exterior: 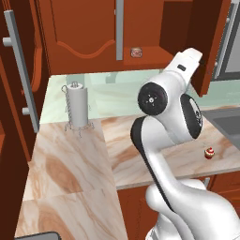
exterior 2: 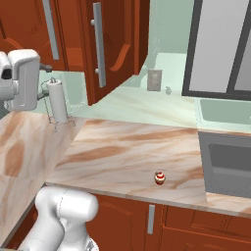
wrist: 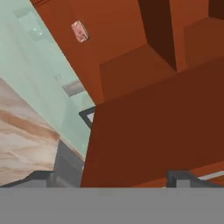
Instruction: Open the cabinet. Pick the bar soap and place it next to the sink. Then close the cabinet.
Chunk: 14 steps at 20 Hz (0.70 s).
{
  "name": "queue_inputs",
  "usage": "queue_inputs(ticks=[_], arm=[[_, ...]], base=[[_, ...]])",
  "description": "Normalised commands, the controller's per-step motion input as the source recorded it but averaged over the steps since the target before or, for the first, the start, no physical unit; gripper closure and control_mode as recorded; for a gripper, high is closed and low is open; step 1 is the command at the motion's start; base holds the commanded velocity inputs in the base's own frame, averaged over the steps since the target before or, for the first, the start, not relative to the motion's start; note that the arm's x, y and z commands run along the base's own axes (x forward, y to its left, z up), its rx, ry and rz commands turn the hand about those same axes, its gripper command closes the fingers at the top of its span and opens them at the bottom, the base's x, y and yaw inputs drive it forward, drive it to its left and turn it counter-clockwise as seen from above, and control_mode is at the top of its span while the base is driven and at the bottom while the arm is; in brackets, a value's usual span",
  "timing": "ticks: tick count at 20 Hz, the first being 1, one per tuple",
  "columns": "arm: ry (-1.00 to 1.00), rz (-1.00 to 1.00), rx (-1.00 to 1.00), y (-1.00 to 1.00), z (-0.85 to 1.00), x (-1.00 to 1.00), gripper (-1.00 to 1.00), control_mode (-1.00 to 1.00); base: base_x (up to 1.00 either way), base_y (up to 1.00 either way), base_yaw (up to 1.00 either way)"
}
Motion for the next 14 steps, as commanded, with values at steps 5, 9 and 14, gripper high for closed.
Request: queue_inputs(ticks=[5,9,14], arm=[[0.00,-0.18,-0.02,0.00,0.00,0.00,-1.00,-1.00],[0.00,-0.05,0.00,0.00,0.00,0.00,-1.00,-1.00],[0.00,-0.01,0.00,-0.01,0.02,0.00,-1.00,-1.00]], base=[[0.00,0.00,0.00],[0.00,0.00,0.00],[0.00,0.00,0.00]])
